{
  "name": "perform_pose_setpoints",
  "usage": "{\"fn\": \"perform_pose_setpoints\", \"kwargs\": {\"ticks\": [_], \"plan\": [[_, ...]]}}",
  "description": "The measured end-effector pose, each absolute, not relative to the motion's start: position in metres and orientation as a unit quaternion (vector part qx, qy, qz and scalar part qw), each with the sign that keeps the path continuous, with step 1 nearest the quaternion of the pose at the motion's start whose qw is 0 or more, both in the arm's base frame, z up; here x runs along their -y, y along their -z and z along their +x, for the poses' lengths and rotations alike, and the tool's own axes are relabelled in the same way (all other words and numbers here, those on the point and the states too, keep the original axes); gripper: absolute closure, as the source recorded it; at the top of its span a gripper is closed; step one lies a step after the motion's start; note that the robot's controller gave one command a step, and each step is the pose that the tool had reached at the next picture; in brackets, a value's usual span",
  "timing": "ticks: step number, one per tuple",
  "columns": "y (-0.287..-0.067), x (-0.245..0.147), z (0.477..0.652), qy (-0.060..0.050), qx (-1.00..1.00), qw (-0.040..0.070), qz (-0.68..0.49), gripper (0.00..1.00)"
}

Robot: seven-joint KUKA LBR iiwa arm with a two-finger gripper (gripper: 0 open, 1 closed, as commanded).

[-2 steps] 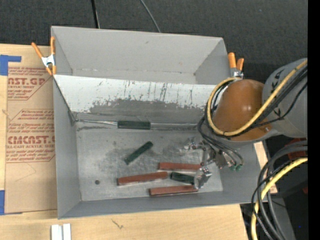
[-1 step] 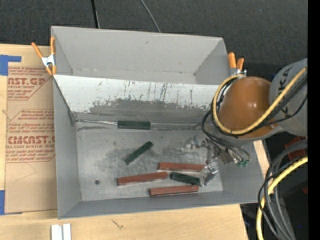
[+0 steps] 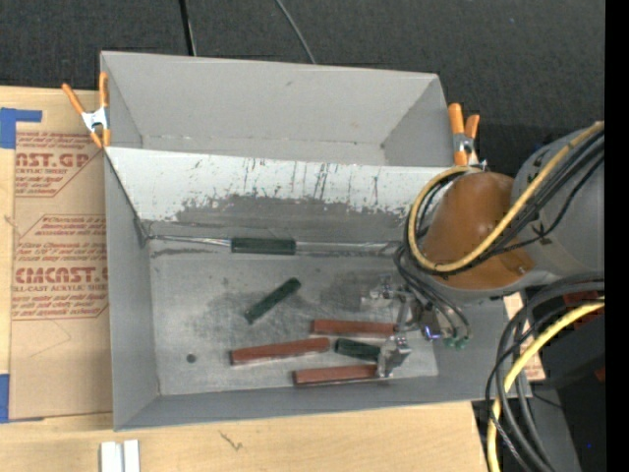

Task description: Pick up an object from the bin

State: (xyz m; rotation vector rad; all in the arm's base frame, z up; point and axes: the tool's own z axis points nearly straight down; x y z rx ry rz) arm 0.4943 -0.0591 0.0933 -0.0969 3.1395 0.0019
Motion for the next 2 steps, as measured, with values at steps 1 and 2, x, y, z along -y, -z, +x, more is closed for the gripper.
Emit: {"fn": "perform_pose_setpoints", "kwargs": {"ticks": [1,2], "plan": [[-0.0745,0.0634,0.4929,0.000,-0.992,0.006,-0.127,1.00],[-0.0745,0.0634,0.4929,0.000,-0.992,0.006,-0.127,1.00]]}}
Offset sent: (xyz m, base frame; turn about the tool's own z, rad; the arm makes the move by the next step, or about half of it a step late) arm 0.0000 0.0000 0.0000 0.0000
